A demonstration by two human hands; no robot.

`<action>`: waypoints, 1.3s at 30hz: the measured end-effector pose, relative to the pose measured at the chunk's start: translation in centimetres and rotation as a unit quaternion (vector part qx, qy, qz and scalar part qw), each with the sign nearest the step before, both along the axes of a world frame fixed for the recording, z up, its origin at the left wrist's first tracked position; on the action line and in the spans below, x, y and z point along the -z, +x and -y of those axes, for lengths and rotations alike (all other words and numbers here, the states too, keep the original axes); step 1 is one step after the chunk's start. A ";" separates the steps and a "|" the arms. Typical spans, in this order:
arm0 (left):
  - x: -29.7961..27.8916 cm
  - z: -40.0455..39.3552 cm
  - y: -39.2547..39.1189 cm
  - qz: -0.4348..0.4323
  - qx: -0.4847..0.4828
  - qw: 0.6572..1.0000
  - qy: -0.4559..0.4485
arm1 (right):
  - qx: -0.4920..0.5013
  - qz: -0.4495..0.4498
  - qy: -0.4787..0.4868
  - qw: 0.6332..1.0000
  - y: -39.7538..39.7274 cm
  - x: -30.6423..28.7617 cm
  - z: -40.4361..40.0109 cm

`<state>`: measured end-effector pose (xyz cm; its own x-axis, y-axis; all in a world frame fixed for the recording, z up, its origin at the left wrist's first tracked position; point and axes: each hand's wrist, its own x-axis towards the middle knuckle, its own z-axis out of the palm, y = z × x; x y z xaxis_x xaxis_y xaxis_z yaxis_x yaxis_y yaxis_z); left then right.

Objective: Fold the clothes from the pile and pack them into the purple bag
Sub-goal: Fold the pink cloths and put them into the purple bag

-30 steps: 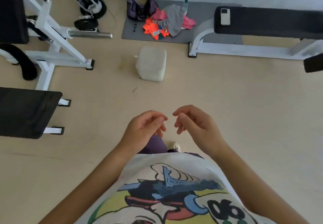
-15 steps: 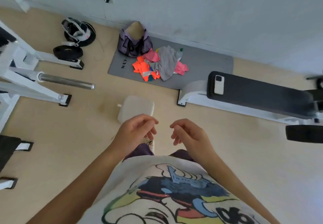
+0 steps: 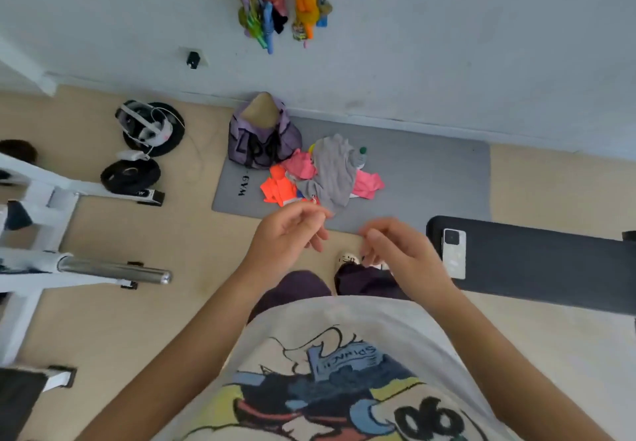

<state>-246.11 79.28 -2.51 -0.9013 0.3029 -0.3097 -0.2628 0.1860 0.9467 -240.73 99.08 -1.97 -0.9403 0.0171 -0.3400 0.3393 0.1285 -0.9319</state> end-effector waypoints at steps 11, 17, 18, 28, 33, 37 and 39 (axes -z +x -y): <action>0.9 3.6 -11.8 0.079 -0.105 0.989 -0.063 | -0.057 -0.051 -0.073 0.994 -20.4 -0.7 3.0; 4.3 6.2 -24.1 0.093 0.007 0.994 -0.061 | 0.074 0.056 -0.062 0.994 -26.9 5.6 4.4; 5.6 7.0 -26.7 0.103 0.023 0.993 -0.062 | 0.098 0.080 -0.053 0.991 -28.2 7.5 4.8; 41.5 11.3 -44.6 0.201 0.102 0.958 -0.176 | 0.116 0.253 0.009 0.960 -42.4 41.3 9.4; 61.0 8.6 -48.3 0.111 0.155 0.958 -0.213 | 0.067 0.238 0.086 0.965 -46.7 61.5 8.7; 72.0 6.2 -52.0 -0.006 0.254 0.940 -0.229 | -0.018 0.177 0.114 0.977 -49.8 72.4 6.6; 75.9 5.3 -53.2 -0.020 0.306 0.919 -0.248 | -0.051 0.185 0.096 0.977 -50.7 76.0 5.9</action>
